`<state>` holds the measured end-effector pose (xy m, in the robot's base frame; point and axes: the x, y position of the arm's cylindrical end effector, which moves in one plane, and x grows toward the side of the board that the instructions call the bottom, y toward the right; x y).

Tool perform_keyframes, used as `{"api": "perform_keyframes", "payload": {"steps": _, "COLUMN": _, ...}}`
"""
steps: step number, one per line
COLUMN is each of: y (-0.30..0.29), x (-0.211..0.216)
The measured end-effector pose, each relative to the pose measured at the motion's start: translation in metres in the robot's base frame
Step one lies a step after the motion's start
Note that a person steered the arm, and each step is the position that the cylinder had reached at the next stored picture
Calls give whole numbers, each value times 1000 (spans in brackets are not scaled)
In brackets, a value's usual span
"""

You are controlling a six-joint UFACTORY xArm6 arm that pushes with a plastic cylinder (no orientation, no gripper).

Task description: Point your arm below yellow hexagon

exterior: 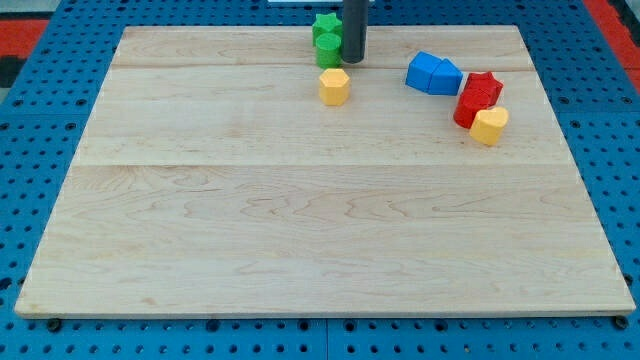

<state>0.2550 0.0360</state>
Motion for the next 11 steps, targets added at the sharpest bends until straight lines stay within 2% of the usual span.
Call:
{"api": "perform_keyframes", "payload": {"steps": 1, "y": -4, "x": 0}}
{"api": "perform_keyframes", "payload": {"steps": 2, "y": 4, "x": 23}}
{"api": "perform_keyframes", "payload": {"steps": 4, "y": 35, "x": 104}}
{"api": "perform_keyframes", "payload": {"steps": 5, "y": 27, "x": 117}}
{"api": "perform_keyframes", "payload": {"steps": 8, "y": 16, "x": 116}}
{"api": "perform_keyframes", "payload": {"steps": 9, "y": -9, "x": 115}}
{"api": "perform_keyframes", "payload": {"steps": 11, "y": -19, "x": 88}}
